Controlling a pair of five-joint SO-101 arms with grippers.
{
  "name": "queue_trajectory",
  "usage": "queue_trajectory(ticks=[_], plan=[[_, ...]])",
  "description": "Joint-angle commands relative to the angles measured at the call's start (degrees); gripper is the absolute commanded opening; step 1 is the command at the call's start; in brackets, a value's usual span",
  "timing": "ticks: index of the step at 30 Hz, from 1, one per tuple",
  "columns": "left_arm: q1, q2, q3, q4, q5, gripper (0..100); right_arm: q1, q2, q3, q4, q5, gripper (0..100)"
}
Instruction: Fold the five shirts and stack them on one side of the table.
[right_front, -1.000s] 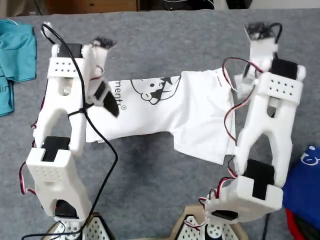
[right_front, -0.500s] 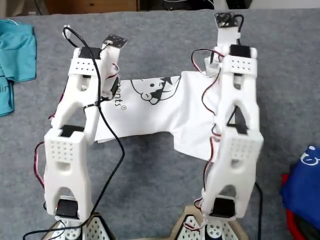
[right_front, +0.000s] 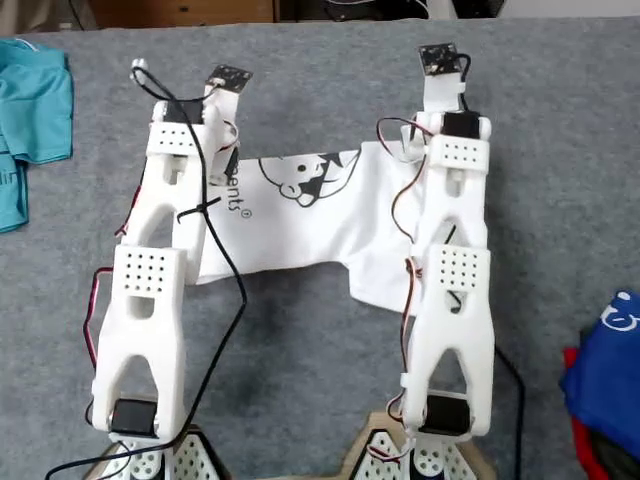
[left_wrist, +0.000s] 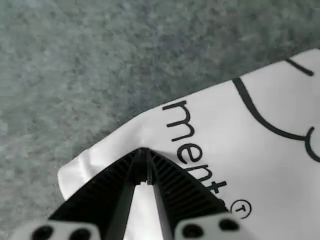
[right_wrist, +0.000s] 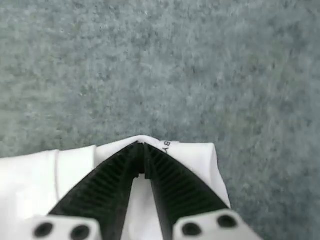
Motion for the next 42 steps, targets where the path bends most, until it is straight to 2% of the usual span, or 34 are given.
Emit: queue_trajectory(ticks=[1, 8, 19, 23, 27, 32, 35, 39, 42], plan=[[-3.7, 2.1, -4.6, -0.3, 0.3, 2, 1.2, 0.8, -5.1, -2.5, 1.5, 0.5], [-6.7, 3.9, -4.8, -0.2, 0.4, 2, 2.8, 1.7, -5.1, -7.5, 4.3, 0.5], [-9.2, 3.9, -5.4, -0.3, 0.4, 2, 5.1, 2.2, -5.3, -11.6, 4.4, 0.5], [-7.6, 3.9, -14.9, 5.0, 2.4, 2, 4.6, 1.2, -7.9, -10.5, 4.4, 0.5], [-3.2, 3.9, -29.7, 13.3, 3.8, 2, 3.3, -2.8, -9.5, -3.3, 4.4, 0.5], [-0.4, -3.3, -26.9, 14.3, 4.0, 2, 1.6, -12.1, -9.5, 7.4, 4.3, 0.5], [0.1, -8.7, -21.5, 14.4, 4.0, 2, 1.8, -18.0, -9.5, 14.0, 6.4, 1.8], [0.3, -17.5, -9.5, 14.4, 4.0, 2, 0.2, -25.5, -9.5, 28.5, 18.8, 9.4], [1.3, -25.8, 2.5, 14.5, 3.6, 2, 0.7, -29.0, -8.3, 29.0, 25.8, 10.2]])
